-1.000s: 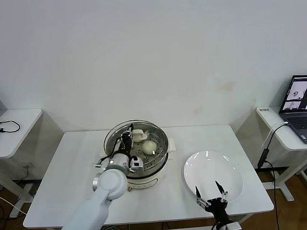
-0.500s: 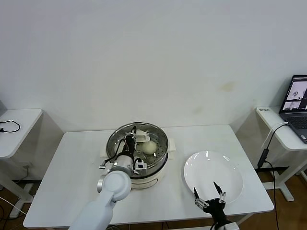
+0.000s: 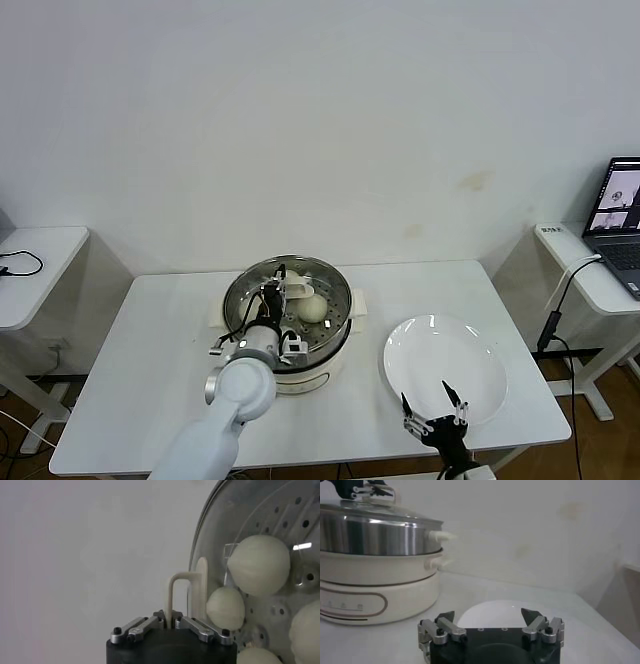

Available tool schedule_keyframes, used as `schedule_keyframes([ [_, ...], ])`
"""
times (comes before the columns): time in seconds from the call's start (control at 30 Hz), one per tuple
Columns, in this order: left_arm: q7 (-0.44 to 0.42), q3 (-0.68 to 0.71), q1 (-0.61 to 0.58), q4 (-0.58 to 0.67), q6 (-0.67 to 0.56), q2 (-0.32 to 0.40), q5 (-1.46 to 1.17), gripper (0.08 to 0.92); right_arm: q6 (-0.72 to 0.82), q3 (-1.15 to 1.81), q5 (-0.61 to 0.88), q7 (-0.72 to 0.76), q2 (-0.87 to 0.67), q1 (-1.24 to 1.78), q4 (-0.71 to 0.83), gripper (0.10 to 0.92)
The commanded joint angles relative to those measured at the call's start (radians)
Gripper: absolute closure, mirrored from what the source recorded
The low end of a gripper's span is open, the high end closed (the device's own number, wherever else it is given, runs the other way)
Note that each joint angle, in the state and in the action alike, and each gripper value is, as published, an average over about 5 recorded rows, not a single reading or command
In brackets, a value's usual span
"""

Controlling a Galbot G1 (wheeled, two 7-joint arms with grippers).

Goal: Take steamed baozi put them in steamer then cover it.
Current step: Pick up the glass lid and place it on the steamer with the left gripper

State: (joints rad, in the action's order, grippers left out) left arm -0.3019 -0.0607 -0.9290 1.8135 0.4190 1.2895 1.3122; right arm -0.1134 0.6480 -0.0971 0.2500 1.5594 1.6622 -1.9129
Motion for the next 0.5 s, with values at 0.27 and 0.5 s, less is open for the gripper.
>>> schedule_keyframes([
  [0.27, 0.031, -0.027, -0.124, 0.162, -0.028, -0.062, -0.018, 0.519, -0.001, -0.011, -0.010, 0.000, 0.001, 0.008, -0.004, 0.203],
  [0.5, 0.070, -0.073, -0.270, 0.341, -0.068, -0.107, -0.063, 0.319, -0.004, -0.011, -0.010, 0.000, -0.006, 0.019, -0.008, 0.203],
])
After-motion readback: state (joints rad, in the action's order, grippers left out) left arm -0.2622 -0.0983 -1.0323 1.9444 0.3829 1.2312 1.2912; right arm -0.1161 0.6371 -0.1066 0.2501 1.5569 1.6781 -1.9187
